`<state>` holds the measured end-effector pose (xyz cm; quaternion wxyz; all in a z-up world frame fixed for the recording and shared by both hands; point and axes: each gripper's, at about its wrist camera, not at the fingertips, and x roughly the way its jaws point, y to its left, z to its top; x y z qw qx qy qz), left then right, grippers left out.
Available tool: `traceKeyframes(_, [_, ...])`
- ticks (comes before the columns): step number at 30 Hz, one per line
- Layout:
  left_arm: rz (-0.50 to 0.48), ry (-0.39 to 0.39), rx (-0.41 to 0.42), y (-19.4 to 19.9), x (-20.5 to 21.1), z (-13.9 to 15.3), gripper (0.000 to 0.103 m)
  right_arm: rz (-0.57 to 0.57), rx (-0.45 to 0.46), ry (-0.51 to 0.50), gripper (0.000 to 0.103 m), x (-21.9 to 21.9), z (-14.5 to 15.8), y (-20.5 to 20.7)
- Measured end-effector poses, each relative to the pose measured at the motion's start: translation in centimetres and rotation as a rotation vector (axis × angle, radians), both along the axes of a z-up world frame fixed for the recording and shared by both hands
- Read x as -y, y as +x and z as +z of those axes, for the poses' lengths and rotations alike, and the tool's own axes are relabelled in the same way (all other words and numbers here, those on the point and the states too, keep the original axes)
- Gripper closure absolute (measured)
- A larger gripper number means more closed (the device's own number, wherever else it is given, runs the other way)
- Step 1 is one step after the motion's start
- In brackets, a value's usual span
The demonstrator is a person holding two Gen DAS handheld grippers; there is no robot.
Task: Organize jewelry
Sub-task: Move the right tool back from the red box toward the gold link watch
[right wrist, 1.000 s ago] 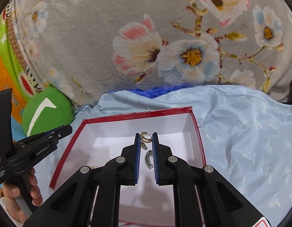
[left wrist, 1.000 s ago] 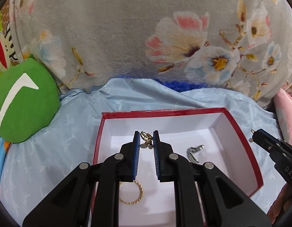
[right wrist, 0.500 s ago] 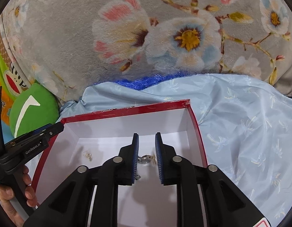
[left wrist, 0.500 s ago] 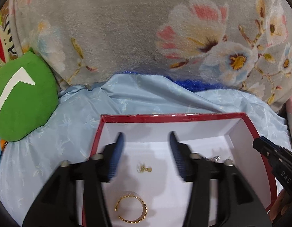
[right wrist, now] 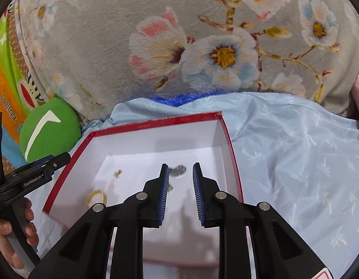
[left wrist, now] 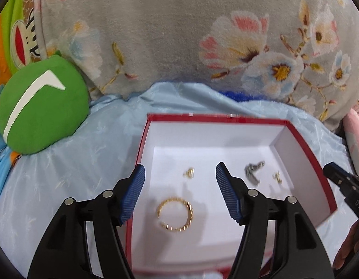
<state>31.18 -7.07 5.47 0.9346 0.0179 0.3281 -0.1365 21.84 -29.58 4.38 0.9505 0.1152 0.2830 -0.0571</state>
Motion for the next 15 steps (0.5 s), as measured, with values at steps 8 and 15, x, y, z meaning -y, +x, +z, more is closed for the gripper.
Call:
traceKeyframes(8, [-0.039, 0.015, -0.039, -8.7, -3.0, -2.1, 0.035, 0.051, 0.0, -0.047, 0.075, -4.9, -1.4, -10.4])
traceKeyframes(15, [-0.029, -0.015, -0.141, -14.7, -5.6, -5.8, 0.035, 0.092, -0.101, 0.049, 0.075, -8.5, -6.2, -16.5])
